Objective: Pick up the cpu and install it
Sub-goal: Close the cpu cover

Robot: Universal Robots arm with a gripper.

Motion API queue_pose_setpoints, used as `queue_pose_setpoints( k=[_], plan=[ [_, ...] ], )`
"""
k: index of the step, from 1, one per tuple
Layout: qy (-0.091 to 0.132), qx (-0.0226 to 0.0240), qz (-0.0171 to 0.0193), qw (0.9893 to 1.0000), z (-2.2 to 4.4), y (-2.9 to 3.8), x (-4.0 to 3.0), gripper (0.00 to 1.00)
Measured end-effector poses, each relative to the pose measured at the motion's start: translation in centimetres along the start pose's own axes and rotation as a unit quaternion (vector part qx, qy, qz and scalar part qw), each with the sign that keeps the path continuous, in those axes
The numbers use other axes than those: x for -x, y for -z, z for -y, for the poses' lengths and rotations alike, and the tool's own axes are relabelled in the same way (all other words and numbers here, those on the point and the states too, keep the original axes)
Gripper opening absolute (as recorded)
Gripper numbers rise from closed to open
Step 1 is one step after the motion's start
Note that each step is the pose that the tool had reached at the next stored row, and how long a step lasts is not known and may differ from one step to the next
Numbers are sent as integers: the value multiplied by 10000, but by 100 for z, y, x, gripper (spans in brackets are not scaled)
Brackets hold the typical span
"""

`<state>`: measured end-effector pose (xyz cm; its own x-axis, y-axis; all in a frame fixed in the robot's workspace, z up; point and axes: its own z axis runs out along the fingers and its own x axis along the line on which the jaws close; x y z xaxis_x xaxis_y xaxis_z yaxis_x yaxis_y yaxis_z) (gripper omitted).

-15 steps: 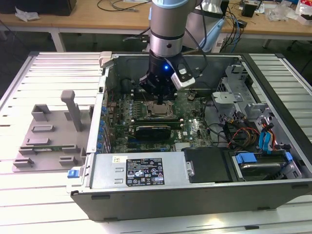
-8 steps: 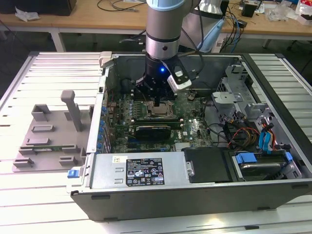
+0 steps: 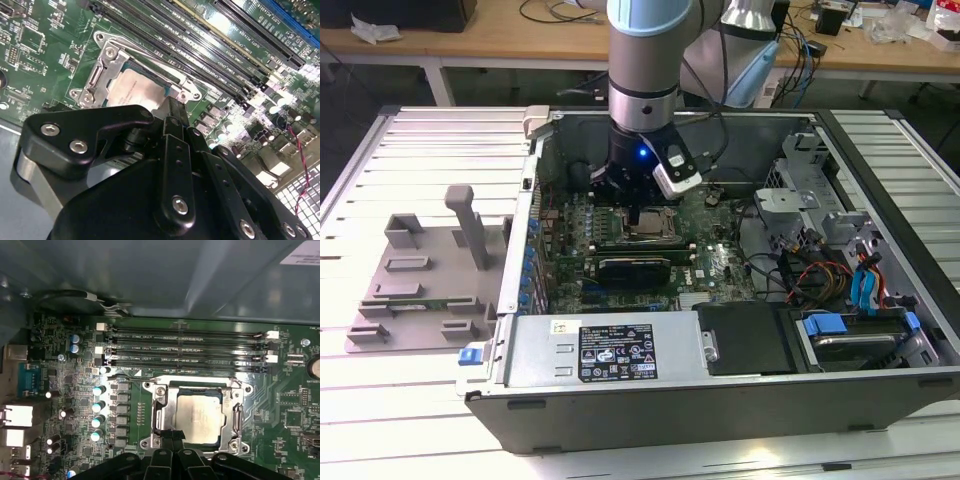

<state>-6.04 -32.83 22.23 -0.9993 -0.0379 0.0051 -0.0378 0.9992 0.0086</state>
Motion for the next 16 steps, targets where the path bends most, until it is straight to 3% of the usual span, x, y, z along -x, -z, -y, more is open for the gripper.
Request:
queue_pose_setpoints(
  k=[10,16],
  plan=[
    [13,0,0,10000,0,-91,-8,11],
    [13,1,0,10000,-73,-100,-36,11]
  ],
)
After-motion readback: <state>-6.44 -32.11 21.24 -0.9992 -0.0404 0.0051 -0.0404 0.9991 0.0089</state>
